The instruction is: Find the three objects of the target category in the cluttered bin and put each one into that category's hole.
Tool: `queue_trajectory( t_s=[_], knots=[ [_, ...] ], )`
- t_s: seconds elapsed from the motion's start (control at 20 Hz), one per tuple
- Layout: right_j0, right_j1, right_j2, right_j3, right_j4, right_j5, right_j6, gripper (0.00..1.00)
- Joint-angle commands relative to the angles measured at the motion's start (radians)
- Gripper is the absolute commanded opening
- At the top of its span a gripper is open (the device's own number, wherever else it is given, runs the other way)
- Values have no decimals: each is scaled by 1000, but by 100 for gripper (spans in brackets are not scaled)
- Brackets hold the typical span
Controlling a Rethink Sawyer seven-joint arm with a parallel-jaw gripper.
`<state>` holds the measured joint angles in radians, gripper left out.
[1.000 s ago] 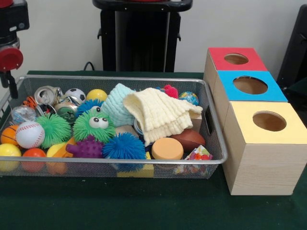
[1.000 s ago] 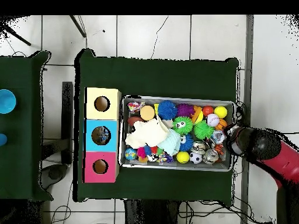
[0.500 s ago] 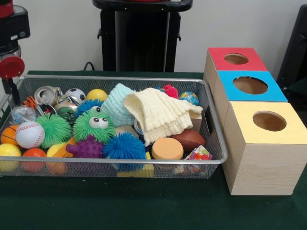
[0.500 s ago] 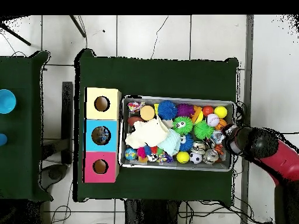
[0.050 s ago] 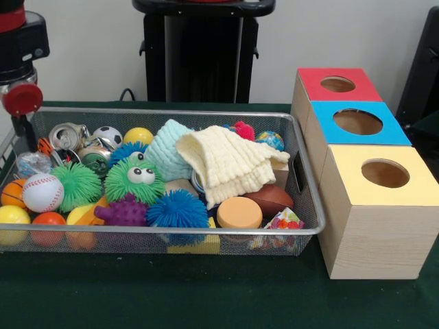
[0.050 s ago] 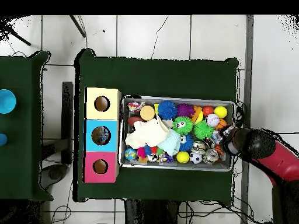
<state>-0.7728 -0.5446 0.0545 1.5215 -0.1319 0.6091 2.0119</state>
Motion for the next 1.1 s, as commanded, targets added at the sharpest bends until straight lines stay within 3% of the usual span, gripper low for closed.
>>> queue_trajectory(
  t_s=[0.05,0.55,1.1],
  knots=[
    [-23,65,122,27,32,8,-9,100],
    [-91,227,182,-84,-5,6,-103,100],
    [-96,216,177,-99,-92,-9,-152,100]
  ],
)
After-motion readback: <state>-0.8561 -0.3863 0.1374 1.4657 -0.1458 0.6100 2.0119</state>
